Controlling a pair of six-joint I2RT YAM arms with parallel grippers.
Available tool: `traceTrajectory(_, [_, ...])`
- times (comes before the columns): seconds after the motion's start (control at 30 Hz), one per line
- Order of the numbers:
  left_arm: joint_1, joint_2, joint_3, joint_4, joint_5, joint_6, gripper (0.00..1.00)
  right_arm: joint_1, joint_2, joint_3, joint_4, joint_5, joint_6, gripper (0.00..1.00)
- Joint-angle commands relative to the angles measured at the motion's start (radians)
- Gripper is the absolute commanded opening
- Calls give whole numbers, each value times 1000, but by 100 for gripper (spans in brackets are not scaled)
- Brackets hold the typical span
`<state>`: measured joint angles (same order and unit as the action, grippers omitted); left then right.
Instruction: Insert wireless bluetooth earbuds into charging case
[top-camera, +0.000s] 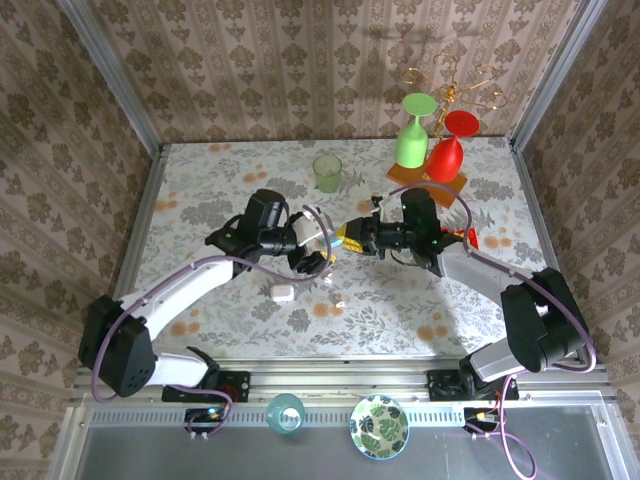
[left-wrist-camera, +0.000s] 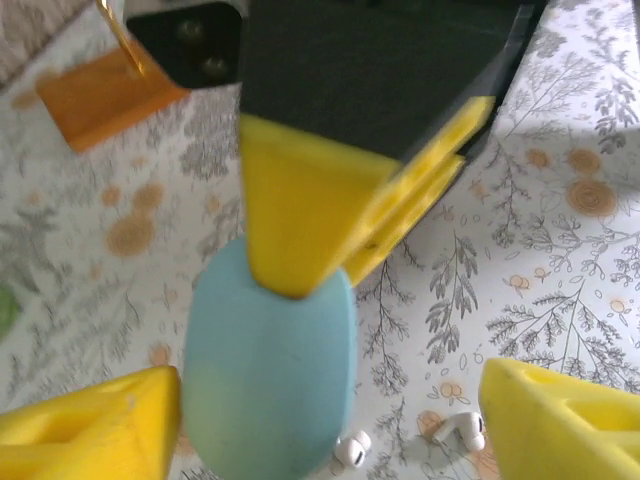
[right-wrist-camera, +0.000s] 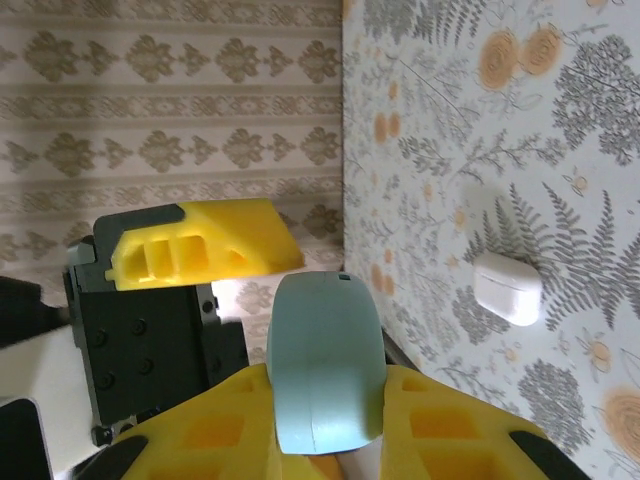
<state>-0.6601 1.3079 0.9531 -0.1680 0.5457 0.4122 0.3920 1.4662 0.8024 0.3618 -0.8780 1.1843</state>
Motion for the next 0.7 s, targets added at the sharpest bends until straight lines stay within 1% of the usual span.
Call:
traceTrajectory(0.0, [14,-78,-64,248,81,-82,89,-26,-35,-29,171,-45,109,14])
traceTrajectory(0.07, [20,-116,-127,391,71,-133,94,-42,-37,-44,261,-47,172,14])
traceTrajectory(0.13, [25,-144,-190,533,48,-185,96,-53,-31,-50,372,-52,239,14])
traceTrajectory(0.27, [34,-160,-312,868,-28,-307,99,-58,-4,-35,578,-58,396,13])
traceTrajectory(0.37, [43,-158,-348,988,-50,-351,99,-59,1,-13,653,-54,460,13])
traceTrajectory(0.5, [63,-119,-359,1121,-41,-416,98,-59,-13,11,652,-37,485,12])
traceTrajectory(0.6, [75,-70,-345,1205,-1,-464,94,-59,-23,17,653,-32,517,10])
traceTrajectory(0.67, [76,-34,-320,1217,50,-466,89,-59,-29,15,652,-29,537,8])
